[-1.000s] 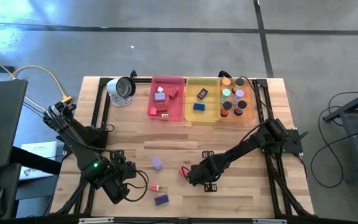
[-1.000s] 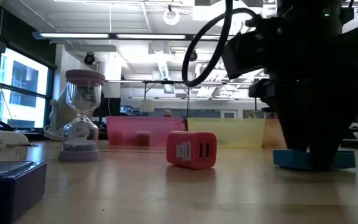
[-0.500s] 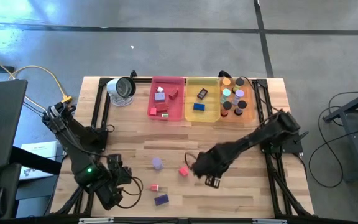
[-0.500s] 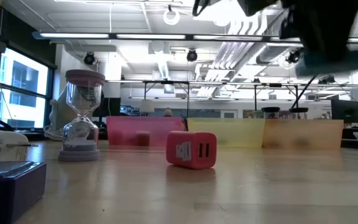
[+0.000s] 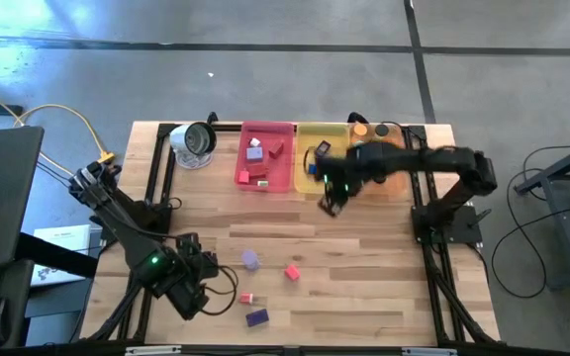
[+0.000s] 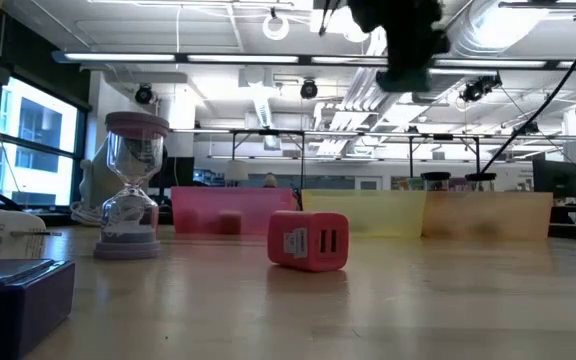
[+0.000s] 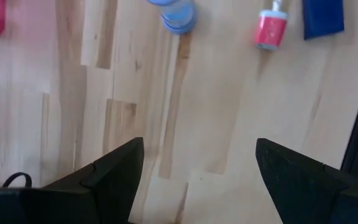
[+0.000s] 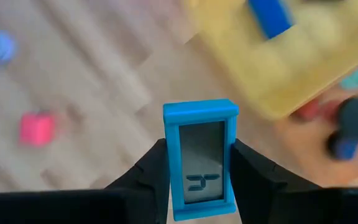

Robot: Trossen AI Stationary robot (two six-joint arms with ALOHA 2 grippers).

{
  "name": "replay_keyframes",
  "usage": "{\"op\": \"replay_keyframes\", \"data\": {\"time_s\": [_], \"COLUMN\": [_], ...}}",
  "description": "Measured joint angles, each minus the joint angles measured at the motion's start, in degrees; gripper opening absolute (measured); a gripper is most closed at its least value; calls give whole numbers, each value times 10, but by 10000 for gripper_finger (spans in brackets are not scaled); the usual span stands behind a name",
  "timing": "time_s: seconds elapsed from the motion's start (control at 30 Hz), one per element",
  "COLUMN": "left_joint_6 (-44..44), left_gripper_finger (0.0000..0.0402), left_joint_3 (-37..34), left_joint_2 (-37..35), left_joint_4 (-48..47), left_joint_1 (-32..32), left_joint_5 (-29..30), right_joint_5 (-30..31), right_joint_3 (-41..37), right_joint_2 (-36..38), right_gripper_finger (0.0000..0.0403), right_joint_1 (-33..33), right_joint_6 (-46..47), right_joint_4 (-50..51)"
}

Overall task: Pick & Place Office items
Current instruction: Put the light blue digital clock into the yellow bin

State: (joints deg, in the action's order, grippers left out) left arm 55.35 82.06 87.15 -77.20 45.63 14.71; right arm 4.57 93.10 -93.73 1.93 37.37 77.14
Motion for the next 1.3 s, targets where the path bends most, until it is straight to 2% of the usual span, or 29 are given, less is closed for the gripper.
{"op": "replay_keyframes", "data": {"time_s": [0.2, 0.3, 0.53, 0.9, 1.3], "left_joint_6": [-5, -5, -5, -18, -31], "left_gripper_finger": [301, 301, 301, 301, 301], "left_joint_3": [0, 0, 0, 0, 0], "left_joint_2": [0, 0, 0, 0, 0], "left_joint_4": [0, -6, -19, -38, -46], "left_joint_1": [-33, -49, -87, -137, -164], "left_joint_5": [5, 4, 4, 4, 4], "right_joint_5": [-5, -33, -33, 0, -1], "right_joint_3": [0, 0, 0, -1, -1], "right_joint_2": [-18, -31, -94, -199, -249], "right_gripper_finger": [118, 118, 118, 118, 118], "right_joint_1": [124, 175, 263, 307, 316], "right_joint_6": [-97, -141, -187, -234, -242], "right_joint_4": [-59, -98, -133, -165, -168]}}
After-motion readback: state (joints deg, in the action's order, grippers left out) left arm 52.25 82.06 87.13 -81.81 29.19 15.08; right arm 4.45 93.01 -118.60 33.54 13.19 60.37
